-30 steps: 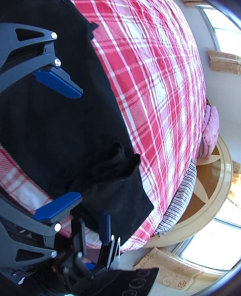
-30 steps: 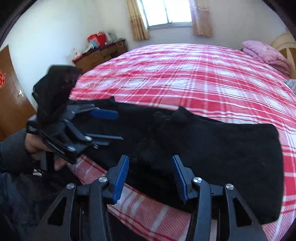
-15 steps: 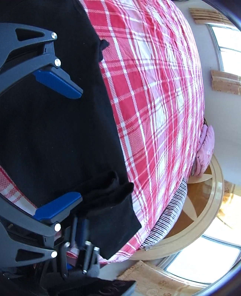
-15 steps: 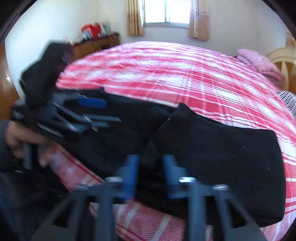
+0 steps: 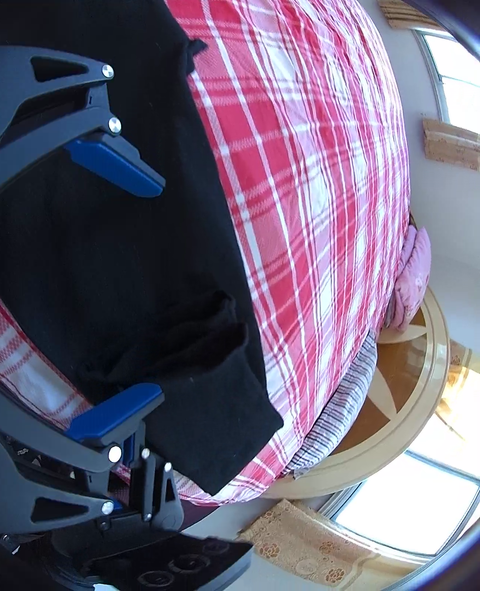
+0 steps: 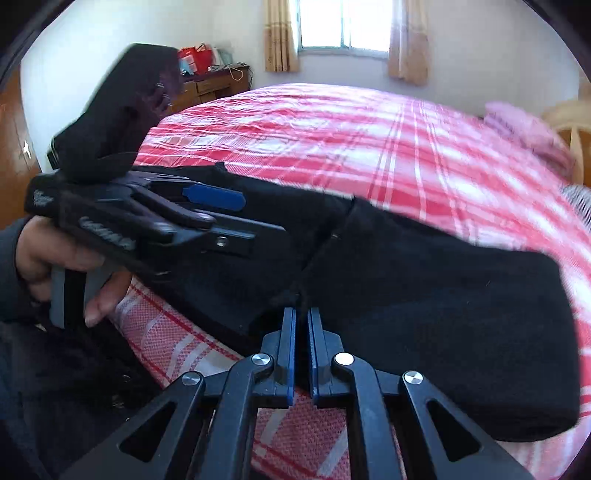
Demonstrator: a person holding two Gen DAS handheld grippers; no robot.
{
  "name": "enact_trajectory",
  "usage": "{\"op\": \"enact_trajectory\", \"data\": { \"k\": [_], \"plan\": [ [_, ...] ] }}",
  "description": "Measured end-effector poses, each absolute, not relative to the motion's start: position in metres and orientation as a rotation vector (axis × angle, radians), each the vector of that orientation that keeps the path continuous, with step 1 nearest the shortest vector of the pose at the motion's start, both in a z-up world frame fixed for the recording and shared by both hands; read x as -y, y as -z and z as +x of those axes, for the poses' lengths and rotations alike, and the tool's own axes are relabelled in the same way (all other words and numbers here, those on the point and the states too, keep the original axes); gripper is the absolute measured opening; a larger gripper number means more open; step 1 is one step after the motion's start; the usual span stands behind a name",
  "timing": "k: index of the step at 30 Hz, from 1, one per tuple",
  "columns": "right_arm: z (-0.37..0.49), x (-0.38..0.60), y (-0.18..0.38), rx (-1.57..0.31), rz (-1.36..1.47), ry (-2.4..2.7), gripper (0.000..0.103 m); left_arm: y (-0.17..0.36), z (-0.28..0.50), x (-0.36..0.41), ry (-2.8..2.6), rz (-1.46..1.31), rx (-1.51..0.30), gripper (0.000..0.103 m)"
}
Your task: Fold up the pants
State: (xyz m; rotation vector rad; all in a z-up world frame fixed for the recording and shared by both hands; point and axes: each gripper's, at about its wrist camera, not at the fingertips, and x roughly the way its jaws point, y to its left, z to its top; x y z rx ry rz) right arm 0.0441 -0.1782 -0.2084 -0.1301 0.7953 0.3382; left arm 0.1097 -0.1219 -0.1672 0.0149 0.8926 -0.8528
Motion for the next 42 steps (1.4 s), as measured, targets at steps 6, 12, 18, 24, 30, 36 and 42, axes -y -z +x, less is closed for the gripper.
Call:
{"op": "enact_trajectory", "data": {
  "k": [6, 12, 18, 24, 30, 36, 42],
  "plan": [
    [0.017, 0.22, 0.169, -0.703, -0.11, -0.314, 0.056, 0.166, 0.116, 0.143, 0.913, -0.016, -0.922, 0.103],
    [-0.007, 0.315, 0.146, -0.557, 0.15, -0.145, 0.056, 0.174, 0.122, 0.172, 0.928, -0.01, -0.973, 0.095],
    [-0.004, 0.367, 0.15, -0.489, 0.379, -0.045, 0.056, 0.172, 0.121, 0.178, 0.915, 0.045, -0.978, 0.023],
    [0.001, 0.373, 0.156, -0.49, 0.404, -0.024, 0.056, 0.164, 0.12, 0.166, 0.948, -0.034, -0.984, 0.013],
    [0.0, 0.366, 0.157, -0.478, 0.367, -0.025, 0.056, 0.138, 0.12, 0.142, 0.939, -0.093, -0.977, 0.013],
    [0.0, 0.354, 0.161, -0.496, 0.322, -0.031, 0.057, 0.132, 0.125, 0.119, 0.908, -0.15, -1.019, 0.013],
    [0.0, 0.332, 0.163, -0.498, 0.231, -0.079, 0.057, 0.165, 0.138, 0.114, 0.861, -0.184, -1.12, 0.013]
  ]
}}
